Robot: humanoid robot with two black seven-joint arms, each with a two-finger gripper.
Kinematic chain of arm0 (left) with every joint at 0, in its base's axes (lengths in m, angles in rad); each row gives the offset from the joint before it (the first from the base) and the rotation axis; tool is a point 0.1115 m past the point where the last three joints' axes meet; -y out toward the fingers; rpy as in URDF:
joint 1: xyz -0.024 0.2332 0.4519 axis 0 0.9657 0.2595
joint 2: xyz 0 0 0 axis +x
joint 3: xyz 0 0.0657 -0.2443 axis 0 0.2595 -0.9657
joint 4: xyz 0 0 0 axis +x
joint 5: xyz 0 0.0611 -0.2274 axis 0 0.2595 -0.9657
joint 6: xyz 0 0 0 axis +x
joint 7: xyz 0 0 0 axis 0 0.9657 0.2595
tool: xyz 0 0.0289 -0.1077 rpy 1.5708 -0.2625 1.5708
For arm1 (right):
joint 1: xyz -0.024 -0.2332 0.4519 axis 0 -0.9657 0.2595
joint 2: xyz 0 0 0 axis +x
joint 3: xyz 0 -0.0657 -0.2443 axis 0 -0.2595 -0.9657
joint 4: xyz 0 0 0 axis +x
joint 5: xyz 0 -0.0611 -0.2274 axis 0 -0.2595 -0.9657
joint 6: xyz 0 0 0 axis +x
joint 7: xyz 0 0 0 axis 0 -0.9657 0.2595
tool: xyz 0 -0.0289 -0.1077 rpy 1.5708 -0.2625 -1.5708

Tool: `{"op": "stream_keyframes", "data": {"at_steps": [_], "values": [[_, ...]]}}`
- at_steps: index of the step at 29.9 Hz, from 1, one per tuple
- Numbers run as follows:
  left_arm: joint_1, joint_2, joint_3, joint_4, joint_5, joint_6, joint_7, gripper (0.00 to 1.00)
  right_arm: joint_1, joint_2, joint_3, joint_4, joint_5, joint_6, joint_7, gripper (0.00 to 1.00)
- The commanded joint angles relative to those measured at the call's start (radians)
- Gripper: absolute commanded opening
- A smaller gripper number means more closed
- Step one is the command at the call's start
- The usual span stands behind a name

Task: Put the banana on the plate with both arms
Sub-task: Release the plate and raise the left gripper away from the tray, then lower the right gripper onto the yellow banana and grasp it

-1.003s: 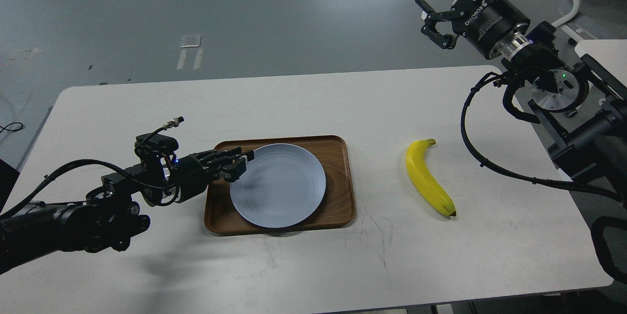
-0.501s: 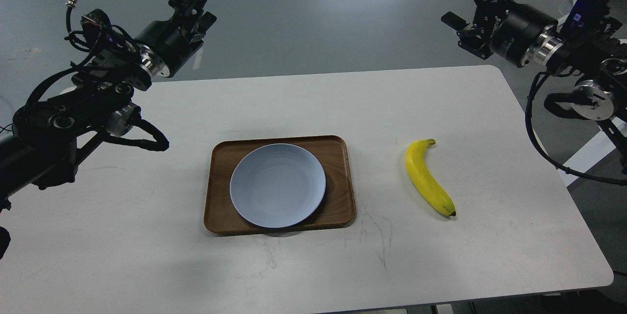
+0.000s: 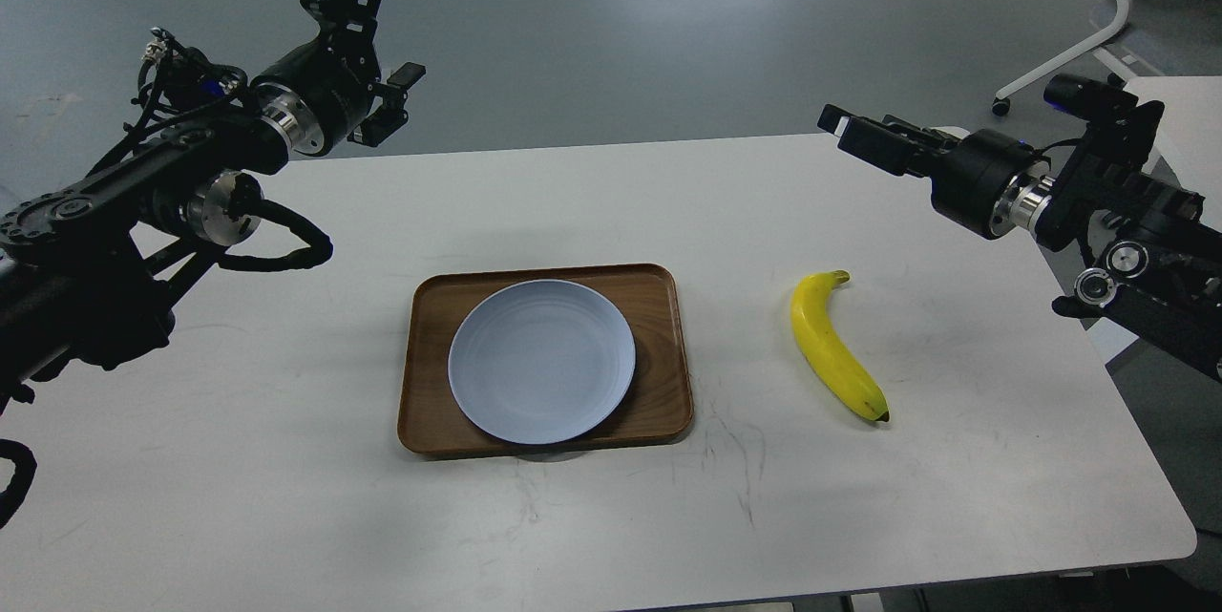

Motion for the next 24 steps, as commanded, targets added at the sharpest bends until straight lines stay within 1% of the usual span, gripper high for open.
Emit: {"op": "stream_keyframes", "data": {"at_steps": [1, 3, 6, 7, 8, 9, 11, 12, 13, 14, 15, 17, 18, 21, 24], "values": [[0.006, -0.004, -0.001, 0.000, 0.008, 0.013, -0.038, 0.98, -0.004, -0.001, -0.047, 0.005, 0.122, 0.001, 0.068, 1.00], [0.006, -0.006, -0.001, 0.000, 0.011, 0.018, -0.043, 0.98, 0.002, 0.000, -0.095, 0.007, 0.077, 0.001, 0.069, 1.00], [0.010, -0.009, -0.001, 0.000, 0.012, 0.018, -0.043, 0.98, 0.016, 0.002, -0.205, 0.025, -0.094, -0.016, 0.060, 1.00], [0.013, -0.009, 0.001, 0.000, 0.012, 0.019, -0.043, 0.98, 0.013, 0.002, -0.234, 0.031, -0.180, -0.021, 0.041, 1.00], [0.016, -0.009, 0.001, 0.000, 0.014, 0.019, -0.043, 0.98, 0.013, 0.000, -0.245, 0.031, -0.217, -0.026, 0.027, 1.00], [0.026, -0.009, 0.001, 0.000, 0.014, 0.019, -0.043, 0.98, 0.012, 0.000, -0.273, 0.031, -0.288, -0.036, -0.014, 1.00], [0.032, -0.009, 0.001, 0.000, 0.015, 0.019, -0.044, 0.98, 0.012, -0.001, -0.303, 0.030, -0.340, -0.049, -0.057, 1.00], [0.035, -0.009, 0.001, 0.000, 0.014, 0.019, -0.046, 0.98, 0.013, -0.001, -0.329, 0.031, -0.371, -0.058, -0.089, 1.00], [0.038, -0.007, 0.001, 0.000, 0.015, 0.019, -0.047, 0.98, 0.013, -0.001, -0.351, 0.031, -0.386, -0.062, -0.115, 1.00], [0.038, -0.007, 0.001, 0.000, 0.015, 0.019, -0.047, 0.98, 0.012, 0.000, -0.360, 0.031, -0.391, -0.064, -0.128, 1.00], [0.039, -0.007, 0.001, 0.000, 0.015, 0.019, -0.049, 0.98, 0.009, 0.002, -0.371, 0.031, -0.391, -0.064, -0.157, 1.00], [0.044, -0.007, 0.001, 0.000, 0.014, 0.019, -0.049, 0.98, 0.002, 0.003, -0.376, 0.031, -0.391, -0.064, -0.193, 1.00], [0.044, -0.007, 0.001, 0.000, 0.014, 0.019, -0.054, 0.98, -0.002, 0.008, -0.376, 0.033, -0.391, -0.064, -0.226, 1.00], [0.046, -0.007, 0.001, 0.000, 0.014, 0.021, -0.069, 0.98, -0.010, 0.054, -0.386, 0.033, -0.393, -0.064, -0.273, 1.00], [0.047, -0.006, 0.001, 0.000, 0.015, 0.025, -0.077, 0.98, -0.007, 0.074, -0.388, 0.033, -0.393, -0.064, -0.283, 1.00]]}}
